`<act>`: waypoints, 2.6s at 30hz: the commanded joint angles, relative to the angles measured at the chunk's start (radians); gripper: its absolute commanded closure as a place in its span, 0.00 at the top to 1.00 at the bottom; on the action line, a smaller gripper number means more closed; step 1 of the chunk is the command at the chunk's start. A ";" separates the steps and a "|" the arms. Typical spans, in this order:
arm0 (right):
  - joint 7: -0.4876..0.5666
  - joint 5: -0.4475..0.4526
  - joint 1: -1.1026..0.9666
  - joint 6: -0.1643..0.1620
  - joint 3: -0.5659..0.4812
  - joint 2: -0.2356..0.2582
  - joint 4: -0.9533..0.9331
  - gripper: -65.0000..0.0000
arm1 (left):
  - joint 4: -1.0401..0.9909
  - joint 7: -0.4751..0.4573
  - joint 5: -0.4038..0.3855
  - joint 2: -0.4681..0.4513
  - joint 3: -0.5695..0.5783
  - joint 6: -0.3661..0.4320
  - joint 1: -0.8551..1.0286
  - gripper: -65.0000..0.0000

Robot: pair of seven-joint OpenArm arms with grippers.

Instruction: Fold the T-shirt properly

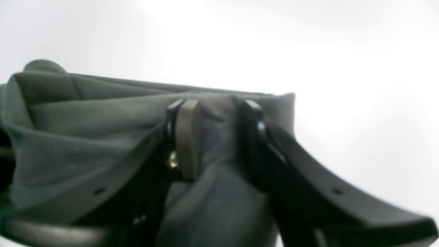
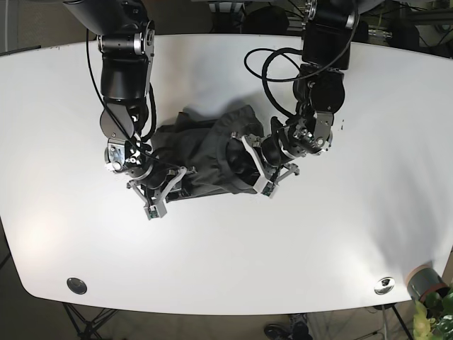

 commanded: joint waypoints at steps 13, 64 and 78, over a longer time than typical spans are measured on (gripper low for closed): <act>0.029 0.016 -0.012 0.007 0.000 0.047 0.045 0.29 | -0.153 -0.097 -0.010 -0.113 -0.010 -0.002 -0.053 0.19; 0.051 0.015 -0.042 0.014 -0.008 0.087 0.048 0.29 | 0.217 0.000 -0.008 -0.206 -0.114 -0.093 0.178 0.19; 0.025 0.012 -0.038 0.040 -0.008 0.056 0.108 0.29 | 0.209 0.070 -0.004 -0.208 -0.123 -0.110 0.170 0.19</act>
